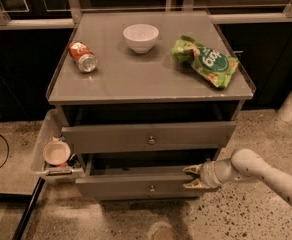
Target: Open middle drawer
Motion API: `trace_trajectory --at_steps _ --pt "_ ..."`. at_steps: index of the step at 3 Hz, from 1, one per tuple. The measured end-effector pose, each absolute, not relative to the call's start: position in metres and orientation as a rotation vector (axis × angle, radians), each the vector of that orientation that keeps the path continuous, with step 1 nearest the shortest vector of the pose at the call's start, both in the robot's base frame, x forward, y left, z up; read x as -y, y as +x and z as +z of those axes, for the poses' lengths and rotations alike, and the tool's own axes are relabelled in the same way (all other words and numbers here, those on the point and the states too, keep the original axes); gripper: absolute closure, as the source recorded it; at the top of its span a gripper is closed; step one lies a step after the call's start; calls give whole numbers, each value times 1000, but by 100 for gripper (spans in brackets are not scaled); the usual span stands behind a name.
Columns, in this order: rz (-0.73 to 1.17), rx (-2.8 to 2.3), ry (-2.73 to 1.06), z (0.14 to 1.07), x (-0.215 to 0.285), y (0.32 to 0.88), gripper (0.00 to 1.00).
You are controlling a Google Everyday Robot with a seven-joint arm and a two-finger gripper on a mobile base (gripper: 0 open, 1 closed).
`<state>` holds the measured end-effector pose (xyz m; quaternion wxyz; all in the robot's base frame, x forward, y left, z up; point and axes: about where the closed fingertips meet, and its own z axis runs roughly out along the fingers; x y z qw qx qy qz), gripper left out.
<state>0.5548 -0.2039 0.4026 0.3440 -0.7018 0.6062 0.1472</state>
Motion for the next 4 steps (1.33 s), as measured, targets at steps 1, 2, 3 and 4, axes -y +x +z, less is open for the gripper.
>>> trace_trajectory --at_steps 1,2,3,4 --pt "382 -1575 -1823 403 204 555 58" --pt "401 -1560 -1828 401 200 555 35" --pt "441 -1551 -1819 393 208 543 37" --pt "459 -1552 -1814 392 214 530 61"
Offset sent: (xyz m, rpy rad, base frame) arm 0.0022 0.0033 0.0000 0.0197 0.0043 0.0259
